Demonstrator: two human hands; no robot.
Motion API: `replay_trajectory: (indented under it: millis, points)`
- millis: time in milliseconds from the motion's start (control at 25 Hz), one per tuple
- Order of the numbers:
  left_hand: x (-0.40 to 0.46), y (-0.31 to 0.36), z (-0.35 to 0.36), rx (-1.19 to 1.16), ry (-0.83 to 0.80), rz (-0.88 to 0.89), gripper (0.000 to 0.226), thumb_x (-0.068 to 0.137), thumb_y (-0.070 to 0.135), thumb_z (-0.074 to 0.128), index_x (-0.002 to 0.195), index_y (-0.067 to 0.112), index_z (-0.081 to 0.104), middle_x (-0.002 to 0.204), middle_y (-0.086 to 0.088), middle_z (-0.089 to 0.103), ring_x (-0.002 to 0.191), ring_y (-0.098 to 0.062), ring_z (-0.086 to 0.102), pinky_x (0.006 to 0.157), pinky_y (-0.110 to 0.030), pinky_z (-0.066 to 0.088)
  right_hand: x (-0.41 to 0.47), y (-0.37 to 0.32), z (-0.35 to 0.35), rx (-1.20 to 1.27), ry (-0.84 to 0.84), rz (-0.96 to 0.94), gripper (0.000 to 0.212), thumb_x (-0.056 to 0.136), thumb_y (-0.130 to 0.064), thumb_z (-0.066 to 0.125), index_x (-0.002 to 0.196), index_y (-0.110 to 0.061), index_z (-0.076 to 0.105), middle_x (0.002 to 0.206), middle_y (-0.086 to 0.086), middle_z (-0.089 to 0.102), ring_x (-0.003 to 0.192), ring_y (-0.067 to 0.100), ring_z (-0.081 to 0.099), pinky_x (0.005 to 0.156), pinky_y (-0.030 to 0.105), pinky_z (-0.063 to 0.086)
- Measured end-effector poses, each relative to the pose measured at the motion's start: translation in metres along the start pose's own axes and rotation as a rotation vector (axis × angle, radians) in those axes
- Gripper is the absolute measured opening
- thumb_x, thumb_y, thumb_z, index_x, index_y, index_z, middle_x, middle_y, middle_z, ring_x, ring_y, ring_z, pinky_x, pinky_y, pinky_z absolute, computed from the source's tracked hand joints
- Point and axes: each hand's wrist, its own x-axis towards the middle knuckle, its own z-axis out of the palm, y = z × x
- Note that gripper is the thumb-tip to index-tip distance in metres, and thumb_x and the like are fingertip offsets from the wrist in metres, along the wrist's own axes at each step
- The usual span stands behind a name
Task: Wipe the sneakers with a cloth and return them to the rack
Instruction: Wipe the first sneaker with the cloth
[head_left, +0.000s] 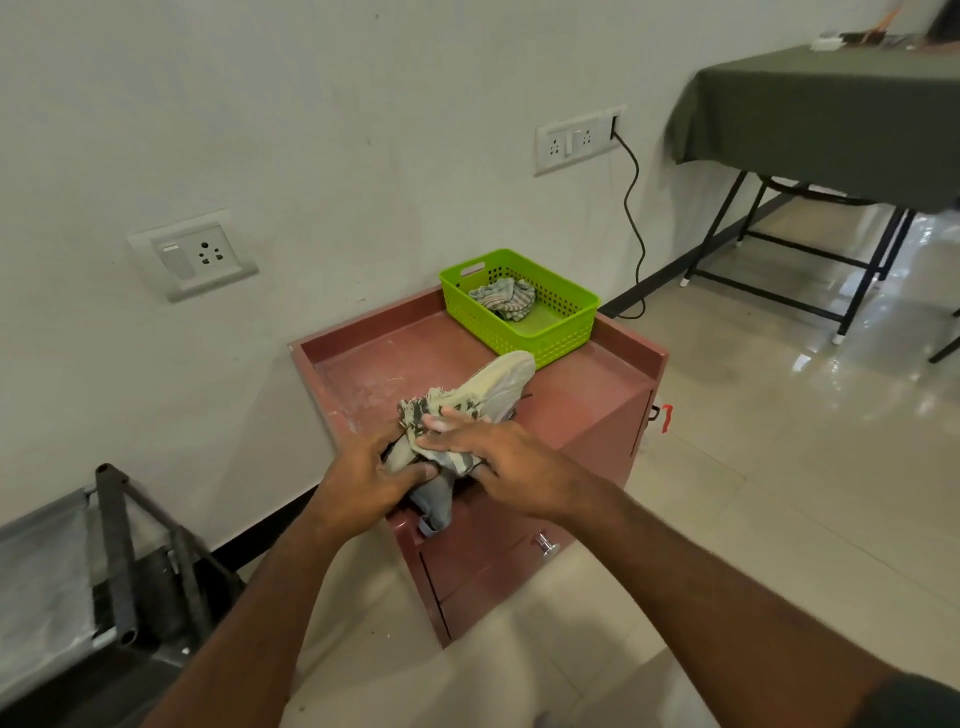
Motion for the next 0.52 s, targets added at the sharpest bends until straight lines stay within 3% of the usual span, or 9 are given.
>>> replay_trajectory:
  millis: [80, 160, 240, 320, 400, 520]
  points:
    - [-0.001, 0.001, -0.001, -0.019, 0.000, -0.012, 0.036, 0.083, 0.014, 0.080, 0.106, 0.039, 0.068, 0.087, 0.020, 0.073, 0.076, -0.012, 0.070, 0.062, -0.030, 0.056, 0.009, 0.025, -0.014, -0.080, 0.074, 0.072, 0.072, 0.079, 0.012, 0.045, 0.142, -0.022, 0.052, 0.157, 0.001, 0.037, 0.149, 0.017, 0.025, 0.123, 0.043, 0.021]
    - [-0.001, 0.000, -0.001, -0.043, 0.000, -0.021, 0.044, 0.083, 0.015, 0.080, 0.120, 0.036, 0.067, 0.094, 0.020, 0.074, 0.081, -0.011, 0.072, 0.070, -0.035, 0.059, 0.016, 0.051, -0.024, -0.114, 0.150, 0.154, 0.080, 0.074, 0.019, 0.040, 0.142, -0.022, 0.053, 0.158, -0.001, 0.034, 0.150, 0.018, 0.021, 0.122, 0.046, 0.017]
    - [-0.002, -0.001, -0.001, -0.072, 0.001, -0.019, 0.046, 0.084, 0.013, 0.079, 0.124, 0.032, 0.067, 0.097, 0.021, 0.075, 0.085, -0.007, 0.072, 0.074, -0.034, 0.060, 0.018, 0.074, -0.023, -0.154, 0.255, 0.328, 0.077, 0.080, 0.019, 0.041, 0.142, -0.026, 0.052, 0.158, 0.001, 0.036, 0.147, 0.021, 0.027, 0.121, 0.042, 0.022]
    - [-0.003, 0.000, -0.001, -0.118, -0.004, -0.016, 0.049, 0.084, 0.009, 0.079, 0.127, 0.028, 0.067, 0.101, 0.022, 0.075, 0.090, -0.004, 0.072, 0.076, -0.030, 0.060, 0.014, 0.099, -0.022, -0.105, 0.385, 0.505, 0.059, 0.089, 0.009, 0.047, 0.138, -0.023, 0.056, 0.148, 0.011, 0.049, 0.135, 0.029, 0.046, 0.110, 0.034, 0.036]
    - [-0.001, 0.000, -0.002, -0.132, -0.013, -0.018, 0.050, 0.084, 0.009, 0.079, 0.129, 0.027, 0.066, 0.103, 0.021, 0.075, 0.092, -0.004, 0.072, 0.078, -0.031, 0.060, 0.012, 0.112, -0.029, 0.090, 0.565, 0.560, 0.045, 0.097, -0.004, 0.050, 0.137, -0.022, 0.058, 0.138, 0.011, 0.058, 0.126, 0.028, 0.055, 0.096, 0.024, 0.040]
    - [0.000, -0.001, -0.002, -0.145, -0.004, -0.011, 0.047, 0.083, 0.012, 0.081, 0.118, 0.040, 0.066, 0.103, 0.018, 0.075, 0.093, -0.006, 0.072, 0.080, -0.033, 0.061, 0.019, 0.113, -0.040, 0.238, 0.753, 0.589, 0.045, 0.100, -0.012, 0.052, 0.144, -0.022, 0.049, 0.139, 0.002, 0.057, 0.122, 0.016, 0.055, 0.095, 0.016, 0.036]
